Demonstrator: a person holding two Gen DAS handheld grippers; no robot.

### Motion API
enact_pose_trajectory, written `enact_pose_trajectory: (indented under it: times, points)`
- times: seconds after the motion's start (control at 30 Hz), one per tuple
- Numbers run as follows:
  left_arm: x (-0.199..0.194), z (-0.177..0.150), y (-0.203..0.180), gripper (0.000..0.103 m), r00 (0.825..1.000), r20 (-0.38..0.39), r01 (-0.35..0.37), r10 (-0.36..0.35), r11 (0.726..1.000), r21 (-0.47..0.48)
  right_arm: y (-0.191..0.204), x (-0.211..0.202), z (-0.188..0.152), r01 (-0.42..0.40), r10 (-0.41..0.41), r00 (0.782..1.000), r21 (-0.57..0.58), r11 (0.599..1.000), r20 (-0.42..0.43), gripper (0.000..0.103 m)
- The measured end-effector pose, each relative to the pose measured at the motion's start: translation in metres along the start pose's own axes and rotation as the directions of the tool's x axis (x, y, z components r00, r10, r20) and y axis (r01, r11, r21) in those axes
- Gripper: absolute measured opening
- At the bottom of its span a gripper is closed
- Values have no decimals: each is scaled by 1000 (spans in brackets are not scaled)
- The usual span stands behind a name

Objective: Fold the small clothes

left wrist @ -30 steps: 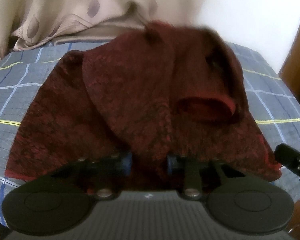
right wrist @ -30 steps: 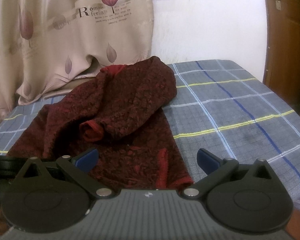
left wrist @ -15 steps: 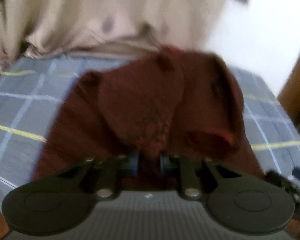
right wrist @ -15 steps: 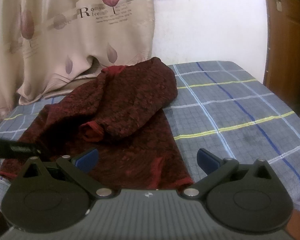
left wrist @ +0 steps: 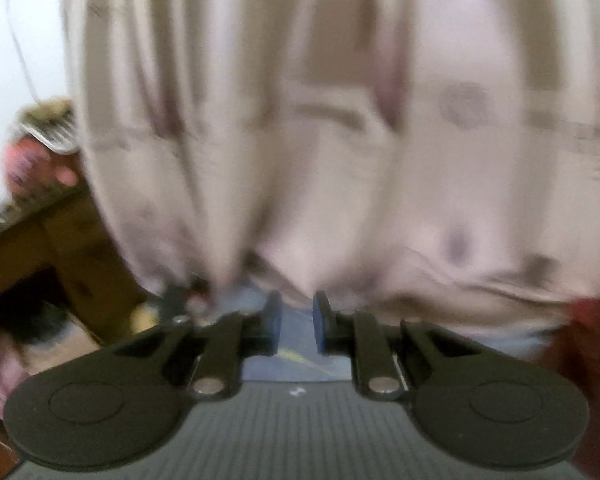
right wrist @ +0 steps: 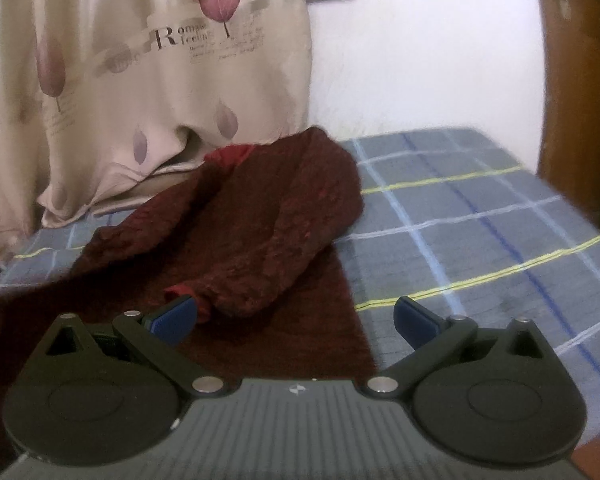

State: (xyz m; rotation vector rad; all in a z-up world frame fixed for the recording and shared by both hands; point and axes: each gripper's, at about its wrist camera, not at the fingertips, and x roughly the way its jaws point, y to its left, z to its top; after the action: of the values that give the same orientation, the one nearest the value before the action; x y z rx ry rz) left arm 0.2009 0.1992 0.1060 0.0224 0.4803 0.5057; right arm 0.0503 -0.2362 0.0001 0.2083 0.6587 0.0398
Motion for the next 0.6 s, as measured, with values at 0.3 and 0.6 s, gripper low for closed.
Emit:
enact_pose_trajectory:
  times: [0.3, 0.6]
  points:
    - [-79, -96, -4, 22, 863, -148, 500, -483, 857, 124, 2, 14, 12, -68, 68, 998, 15, 998, 3, 103]
    - [-195, -235, -69, 98, 910, -38, 353, -412, 726, 590, 12, 17, -13, -80, 80, 995, -5, 997, -67, 103]
